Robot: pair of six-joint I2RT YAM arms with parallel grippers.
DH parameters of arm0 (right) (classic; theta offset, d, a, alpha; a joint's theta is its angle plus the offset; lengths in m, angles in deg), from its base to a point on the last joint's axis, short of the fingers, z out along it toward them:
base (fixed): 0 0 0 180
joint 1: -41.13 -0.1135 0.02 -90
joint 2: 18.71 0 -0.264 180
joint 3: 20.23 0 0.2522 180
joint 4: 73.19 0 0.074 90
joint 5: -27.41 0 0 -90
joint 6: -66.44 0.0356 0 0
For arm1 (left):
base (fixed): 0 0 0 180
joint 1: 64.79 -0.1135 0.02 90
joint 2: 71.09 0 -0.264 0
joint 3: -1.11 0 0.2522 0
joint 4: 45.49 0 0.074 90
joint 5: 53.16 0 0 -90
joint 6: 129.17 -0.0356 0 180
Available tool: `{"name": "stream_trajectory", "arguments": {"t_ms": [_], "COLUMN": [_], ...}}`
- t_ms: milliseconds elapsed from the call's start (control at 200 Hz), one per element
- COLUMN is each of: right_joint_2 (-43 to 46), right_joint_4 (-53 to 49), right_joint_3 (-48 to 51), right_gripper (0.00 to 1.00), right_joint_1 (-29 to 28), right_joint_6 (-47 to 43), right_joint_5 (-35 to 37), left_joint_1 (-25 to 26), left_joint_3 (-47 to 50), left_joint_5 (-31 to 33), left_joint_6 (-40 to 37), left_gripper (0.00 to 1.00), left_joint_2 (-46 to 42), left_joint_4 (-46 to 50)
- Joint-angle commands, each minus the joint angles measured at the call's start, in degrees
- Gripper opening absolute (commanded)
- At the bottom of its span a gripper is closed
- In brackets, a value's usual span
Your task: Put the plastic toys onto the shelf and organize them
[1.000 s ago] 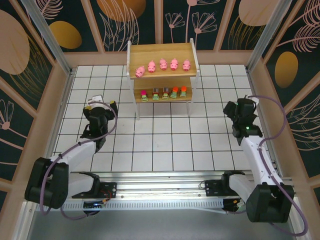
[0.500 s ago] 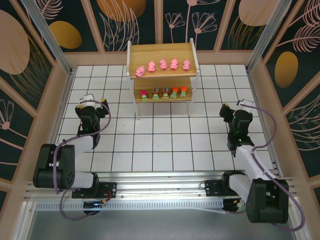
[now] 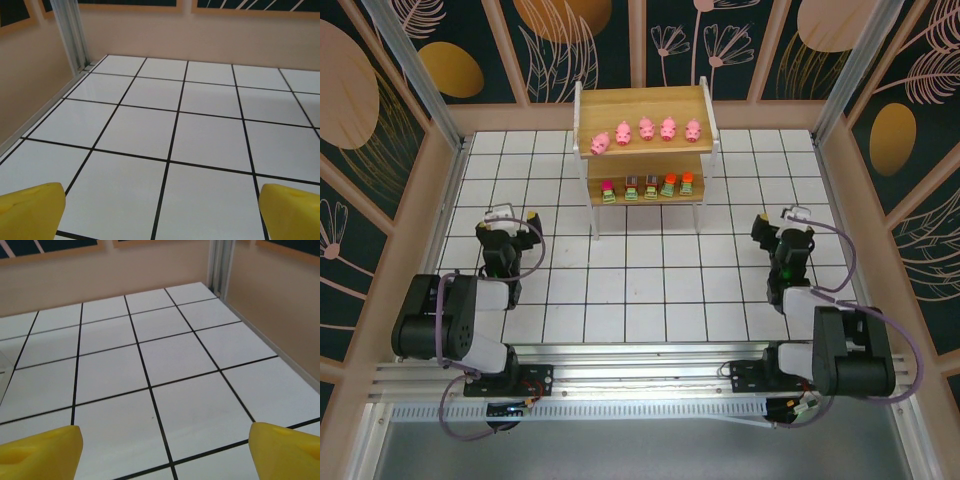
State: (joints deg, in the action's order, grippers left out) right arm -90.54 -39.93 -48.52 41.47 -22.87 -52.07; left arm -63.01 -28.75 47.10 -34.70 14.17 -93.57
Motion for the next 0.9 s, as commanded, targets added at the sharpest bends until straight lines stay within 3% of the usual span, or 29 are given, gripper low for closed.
{"name": "stream_trajectory", "arguments": {"t_ms": [0, 95, 245, 470, 526, 711, 761, 896], "right_joint_2": [-2.9, -5.7, -7.5, -19.0, -17.7, -18.1, -18.1, -18.1], "right_joint_4": [12.1, 17.9, 18.7, 37.9, 32.9, 32.2, 31.4, 31.2], "right_joint_3": [1.9, 3.0, 2.0, 5.3, 4.1, 3.3, 2.9, 2.8], "right_gripper": [0.87, 0.87, 0.87, 0.88, 0.89, 0.91, 0.99, 0.99], "right_joint_1": [0.0, 0.0, 0.4, -0.3, -0.2, 0.2, 0.3, 0.4], "right_joint_6": [-2.2, -2.9, -2.1, -1.9, -1.3, -1.5, -0.9, -0.7], "right_joint_5": [-2.3, -3.9, -8.1, -9.3, -9.3, -11.0, -10.0, -9.8], "left_joint_1": [-0.5, -0.6, -0.6, -0.6, -0.6, -0.6, -0.6, -0.9], "left_joint_3": [1.4, 1.5, 1.7, 1.7, 1.7, 1.5, 2.3, 2.3], "left_joint_5": [-3.1, -3.1, -3.0, -3.0, -3.0, -3.0, -3.0, -3.3], "left_joint_6": [-0.9, -0.9, -1.0, -0.9, -0.9, -0.9, -1.0, -0.9], "left_gripper": [0.99, 0.99, 0.99, 0.99, 0.99, 0.99, 0.99, 0.99], "left_joint_2": [1.2, 1.3, 1.3, 1.2, 1.3, 1.3, 1.9, 2.0], "left_joint_4": [-8.4, -8.7, -8.9, -8.9, -8.9, -8.8, -10.6, -10.6]}}
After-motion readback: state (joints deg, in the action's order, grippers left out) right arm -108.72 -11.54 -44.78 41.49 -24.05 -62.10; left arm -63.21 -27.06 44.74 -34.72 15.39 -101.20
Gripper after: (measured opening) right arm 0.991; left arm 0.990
